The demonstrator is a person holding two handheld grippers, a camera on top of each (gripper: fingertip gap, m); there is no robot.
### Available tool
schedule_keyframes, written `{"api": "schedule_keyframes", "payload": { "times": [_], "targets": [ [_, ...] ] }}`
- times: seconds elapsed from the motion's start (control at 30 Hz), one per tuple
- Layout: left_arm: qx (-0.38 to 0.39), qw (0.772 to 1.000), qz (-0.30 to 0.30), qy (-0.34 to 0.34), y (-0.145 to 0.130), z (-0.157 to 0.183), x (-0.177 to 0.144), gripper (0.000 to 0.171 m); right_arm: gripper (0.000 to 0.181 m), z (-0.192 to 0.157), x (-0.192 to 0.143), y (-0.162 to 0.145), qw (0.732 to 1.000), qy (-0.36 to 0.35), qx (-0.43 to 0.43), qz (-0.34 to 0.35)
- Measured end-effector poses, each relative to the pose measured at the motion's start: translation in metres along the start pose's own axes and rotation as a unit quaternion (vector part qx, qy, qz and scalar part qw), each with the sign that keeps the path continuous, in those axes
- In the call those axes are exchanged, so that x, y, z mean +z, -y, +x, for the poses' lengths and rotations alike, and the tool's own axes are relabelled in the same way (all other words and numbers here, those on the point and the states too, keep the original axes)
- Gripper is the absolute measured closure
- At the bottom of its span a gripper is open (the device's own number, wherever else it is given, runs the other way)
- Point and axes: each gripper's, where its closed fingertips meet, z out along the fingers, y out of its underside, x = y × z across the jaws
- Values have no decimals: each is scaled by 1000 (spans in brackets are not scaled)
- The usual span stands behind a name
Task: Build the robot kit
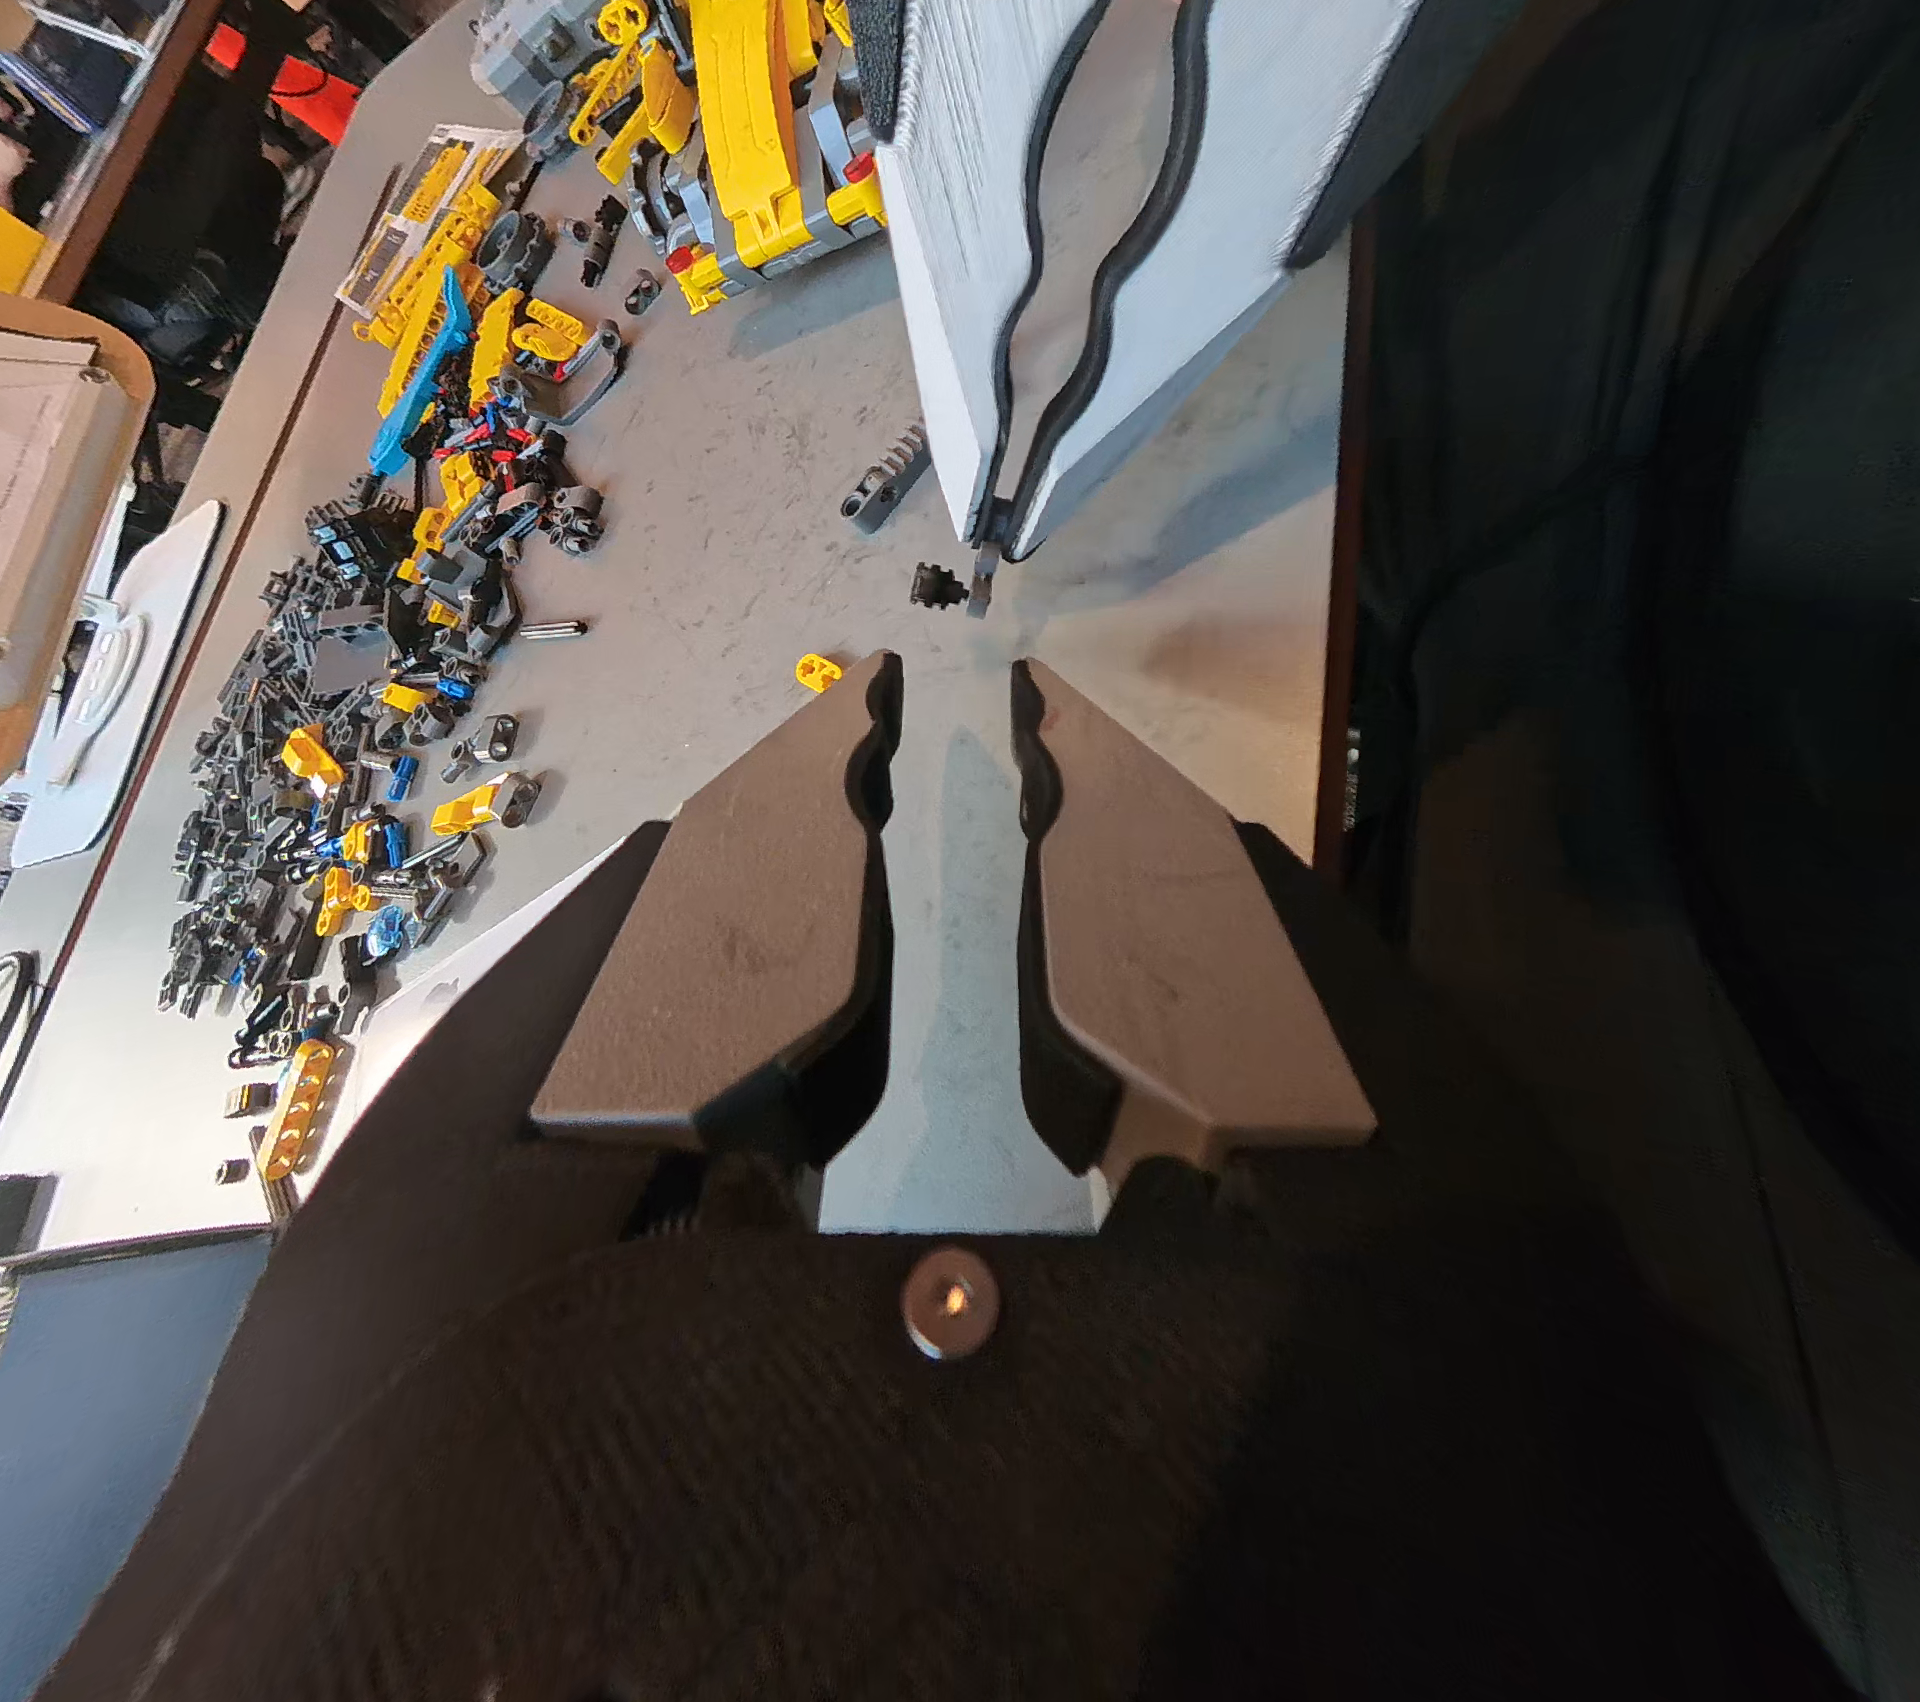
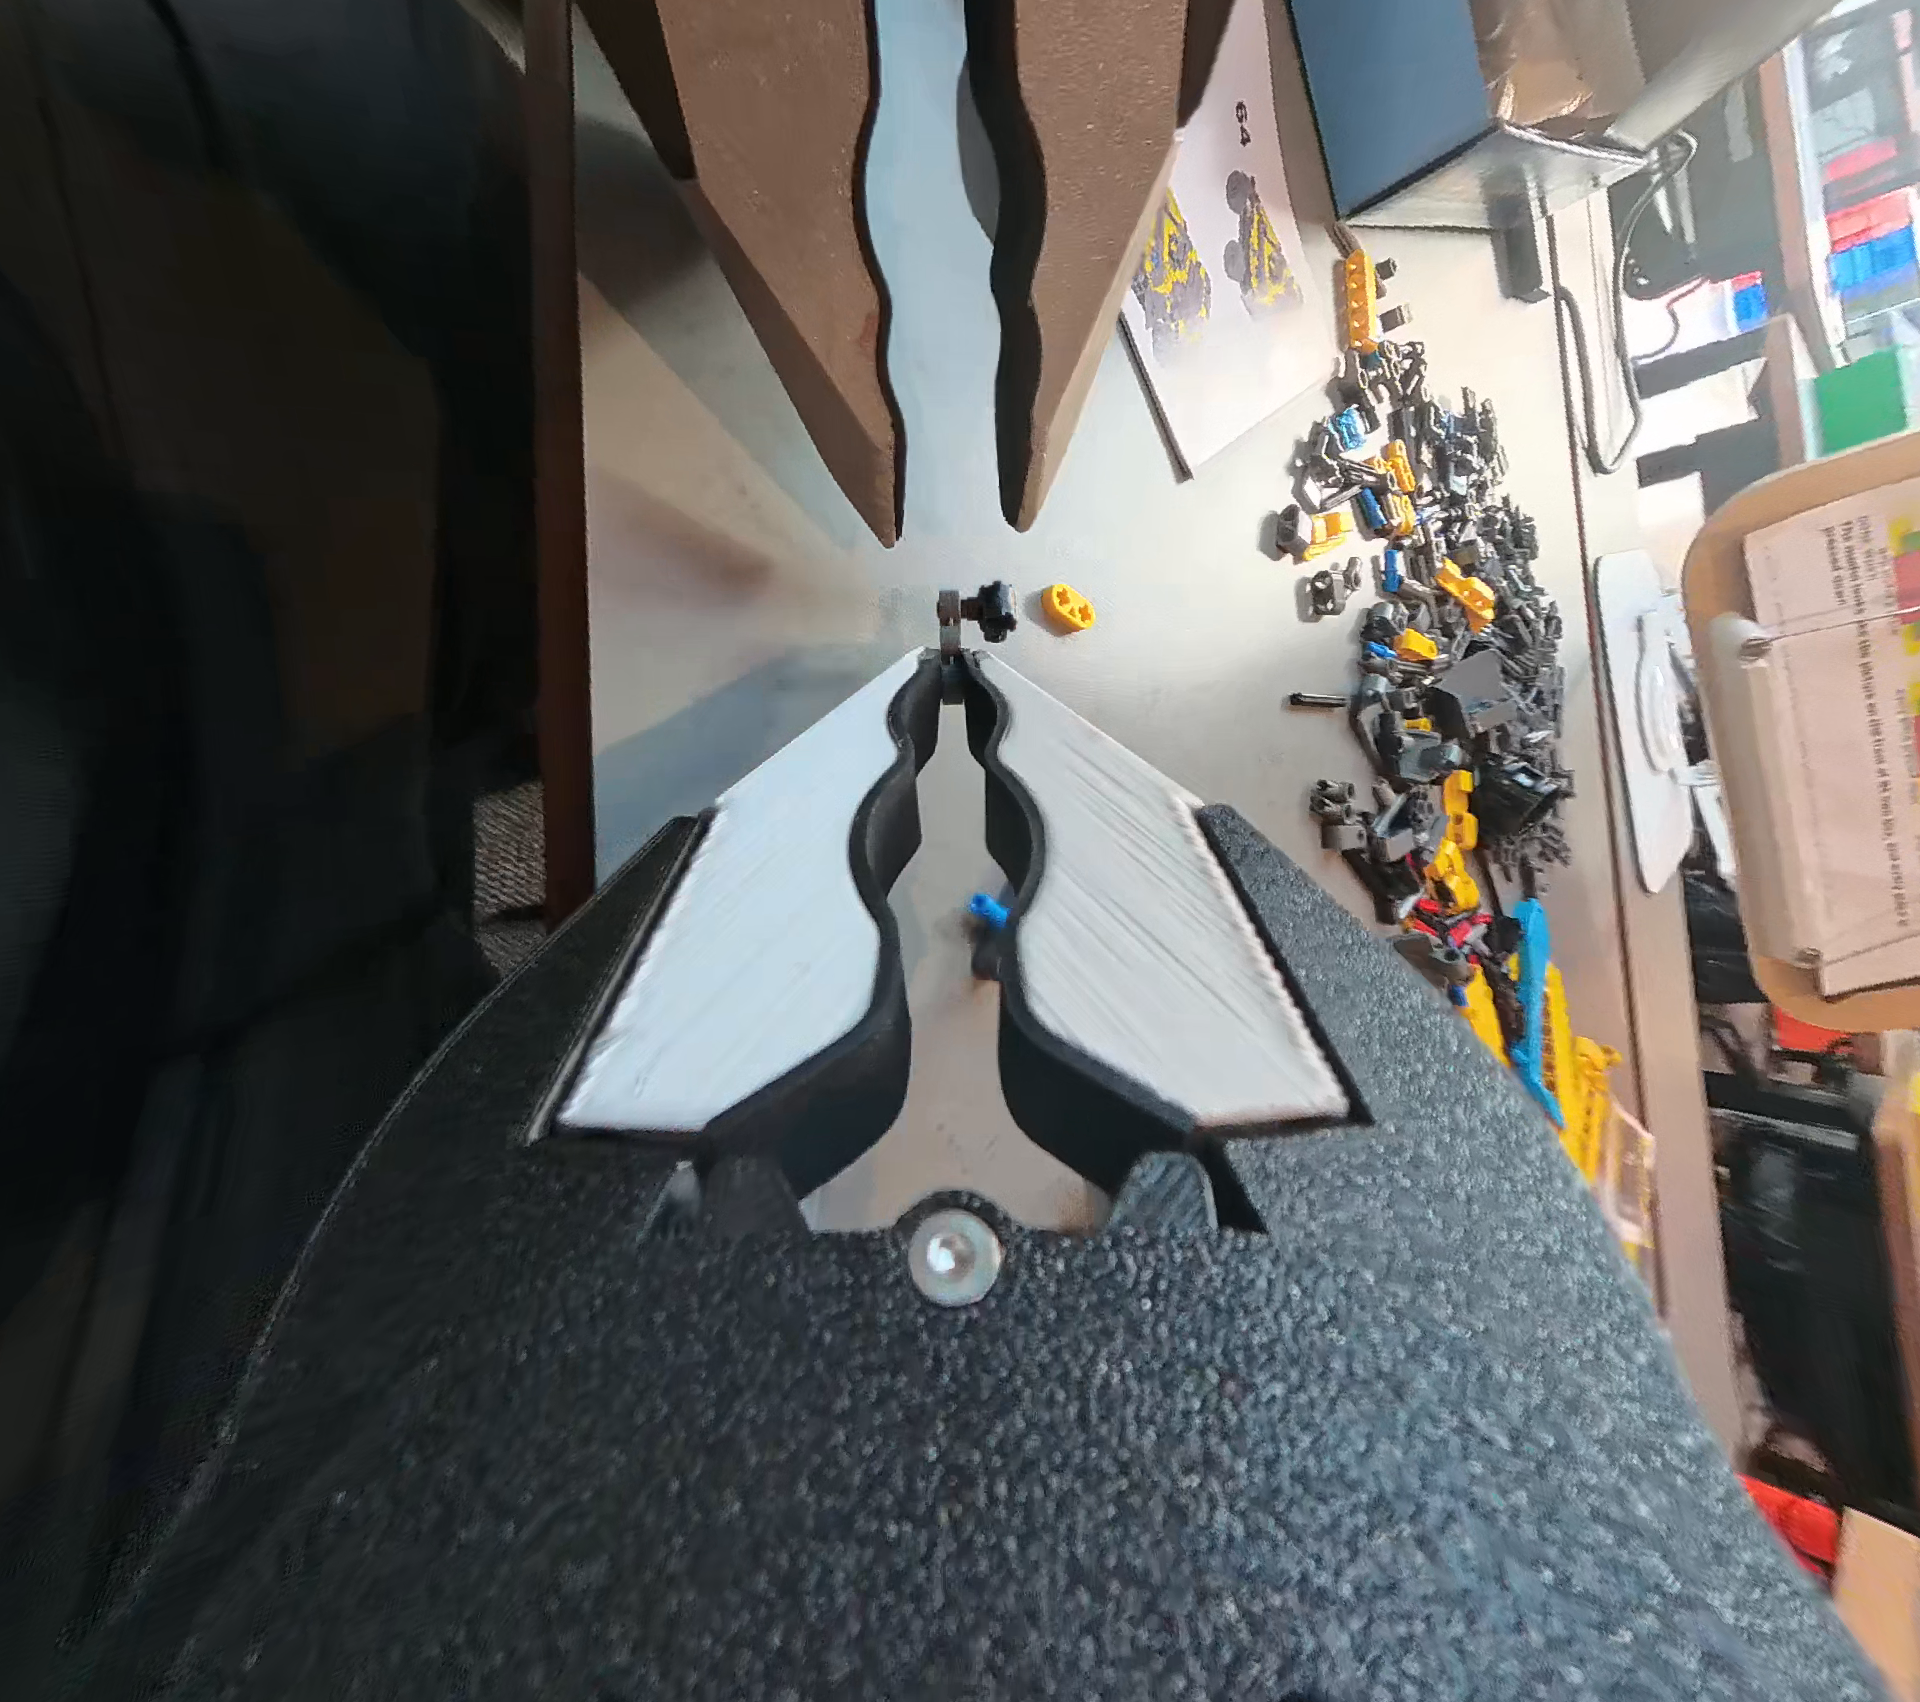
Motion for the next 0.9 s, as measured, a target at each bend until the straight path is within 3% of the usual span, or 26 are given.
{"api": "schedule_keyframes", "payload": {
  "times": [0.4,0.9],
  "targets": [
    [-6,1000,-3,0,-1,-1,1,154,177,-1,11,-9,998,-9,-59,-37],
    [-9,1000,-6,-3,-2,-1,2,155,173,-8,6,-7,999,38,-3,-9]
  ]
}}
